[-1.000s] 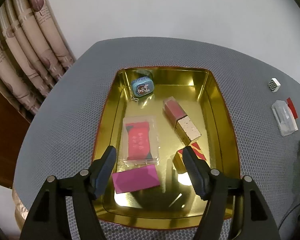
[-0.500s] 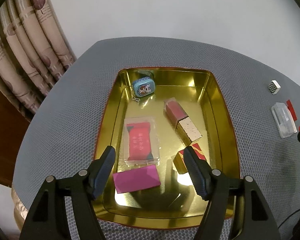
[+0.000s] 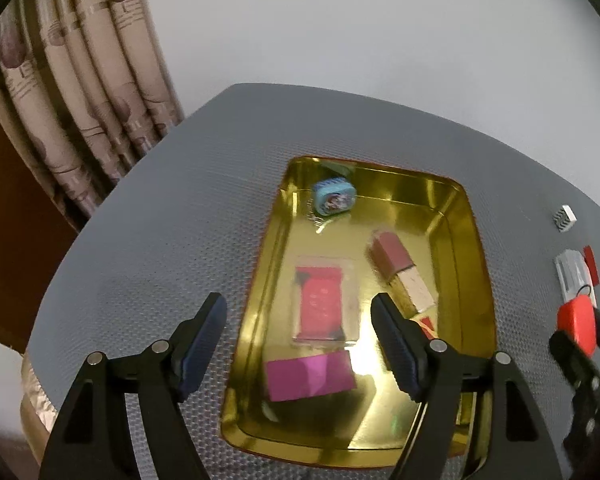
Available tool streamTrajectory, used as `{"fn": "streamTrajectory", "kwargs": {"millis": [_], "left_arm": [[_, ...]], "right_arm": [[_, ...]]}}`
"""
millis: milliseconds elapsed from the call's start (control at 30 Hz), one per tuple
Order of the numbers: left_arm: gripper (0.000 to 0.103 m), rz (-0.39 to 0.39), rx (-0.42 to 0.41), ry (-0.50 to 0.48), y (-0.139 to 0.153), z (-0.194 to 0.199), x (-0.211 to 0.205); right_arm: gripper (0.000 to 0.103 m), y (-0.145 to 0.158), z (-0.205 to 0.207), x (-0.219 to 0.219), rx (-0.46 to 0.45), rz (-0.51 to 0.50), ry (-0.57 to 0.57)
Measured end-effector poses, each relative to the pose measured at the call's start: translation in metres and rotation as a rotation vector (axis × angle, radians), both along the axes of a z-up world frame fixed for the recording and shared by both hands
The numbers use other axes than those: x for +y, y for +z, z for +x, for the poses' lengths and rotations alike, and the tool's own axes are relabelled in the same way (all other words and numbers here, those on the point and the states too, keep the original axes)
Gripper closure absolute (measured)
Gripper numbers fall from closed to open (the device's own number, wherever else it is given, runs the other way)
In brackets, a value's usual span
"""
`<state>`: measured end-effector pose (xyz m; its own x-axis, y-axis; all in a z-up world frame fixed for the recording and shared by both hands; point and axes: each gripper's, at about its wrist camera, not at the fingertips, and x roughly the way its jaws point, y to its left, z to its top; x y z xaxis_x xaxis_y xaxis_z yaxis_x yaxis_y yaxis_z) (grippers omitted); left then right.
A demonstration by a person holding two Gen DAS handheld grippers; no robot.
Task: Organize rigid objects
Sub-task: 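Carry the red rounded case into the tin and open the right tool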
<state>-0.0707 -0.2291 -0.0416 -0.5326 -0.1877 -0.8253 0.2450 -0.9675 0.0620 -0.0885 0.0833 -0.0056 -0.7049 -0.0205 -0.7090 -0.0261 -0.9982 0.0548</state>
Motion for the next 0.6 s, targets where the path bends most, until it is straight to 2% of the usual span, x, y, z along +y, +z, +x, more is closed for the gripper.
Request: {"fn": "streamTrajectory", "kwargs": {"millis": [367,600], "left_arm": [[0.031,0.022,0.002,0.033,0.002,0.0,-0.014],[0.031,0.027,0.0,0.039,0.001,-0.001,-0.015]], "right_arm": [[0.054,-0.008,-0.024,-0.062,-0.038,0.028,0.127],[0.054,-0.018,-0.032,-0.072,-0.064,0.028,0.149]]}}
